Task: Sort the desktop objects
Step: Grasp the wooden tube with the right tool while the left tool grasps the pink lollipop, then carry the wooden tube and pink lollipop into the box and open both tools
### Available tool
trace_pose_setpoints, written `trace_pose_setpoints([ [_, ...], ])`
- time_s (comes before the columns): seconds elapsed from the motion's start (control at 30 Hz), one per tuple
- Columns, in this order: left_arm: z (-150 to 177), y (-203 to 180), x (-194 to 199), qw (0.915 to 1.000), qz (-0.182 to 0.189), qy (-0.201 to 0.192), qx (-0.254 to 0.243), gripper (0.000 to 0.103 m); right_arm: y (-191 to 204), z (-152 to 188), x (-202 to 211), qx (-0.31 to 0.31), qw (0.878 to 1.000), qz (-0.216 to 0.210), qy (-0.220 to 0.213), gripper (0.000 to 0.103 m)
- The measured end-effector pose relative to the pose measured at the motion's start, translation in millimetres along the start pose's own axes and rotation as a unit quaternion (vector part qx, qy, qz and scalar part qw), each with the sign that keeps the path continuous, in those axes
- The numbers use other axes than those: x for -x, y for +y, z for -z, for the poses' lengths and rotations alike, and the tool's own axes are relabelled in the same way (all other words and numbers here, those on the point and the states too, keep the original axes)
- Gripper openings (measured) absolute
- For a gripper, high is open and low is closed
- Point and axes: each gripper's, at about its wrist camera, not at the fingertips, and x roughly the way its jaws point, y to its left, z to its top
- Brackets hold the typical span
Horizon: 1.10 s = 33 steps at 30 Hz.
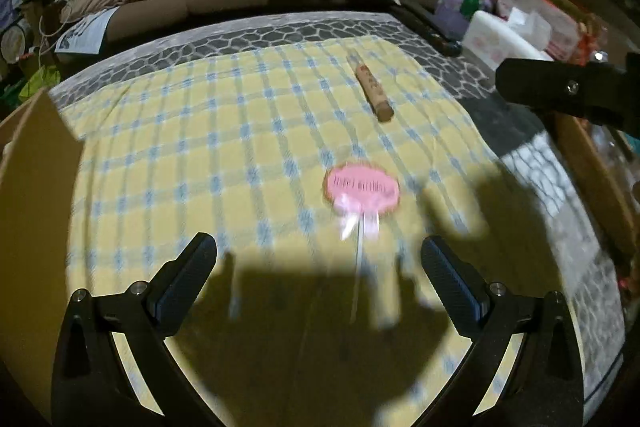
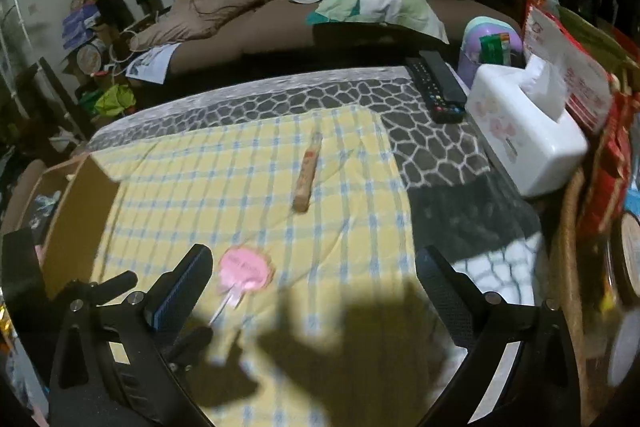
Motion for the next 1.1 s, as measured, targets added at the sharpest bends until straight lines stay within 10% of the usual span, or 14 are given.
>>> trace_pose_setpoints([
  [0.33,-14,-18,-54,1.0000,-0.003,0.007,-0.006,0.101,-31,-30,-64,-0.021,1.000,0.016,0.009,0.101],
  [0.4,-13,-21,-55,0.9998,-0.011,-0.007,-0.011,0.088,-30,-34,-73,-0.023,1.000,0.010,0.010,0.098],
  [0.47,-13,-18,-49,0.9997,-0.012,-0.022,-0.002,0.056,-28,-37,-86,-0.022,1.000,0.006,0.016,0.089],
  [0.57,-15,-11,-49,0.9996,0.010,-0.023,0.011,0.056,-22,-42,-107,-0.027,0.999,-0.003,0.030,0.065],
  [0.77,-14,-1,-43,0.9990,0.032,-0.023,0.022,0.056,2,-48,-147,-0.009,0.998,0.000,0.065,0.057],
  [0.9,-13,8,-34,0.9978,0.047,-0.022,0.041,0.056,16,-44,-154,0.044,0.996,0.033,0.075,0.014],
  [1.1,-12,29,9,0.9945,0.067,-0.036,0.071,0.056,2,-44,-114,0.007,0.999,0.009,0.053,0.014],
])
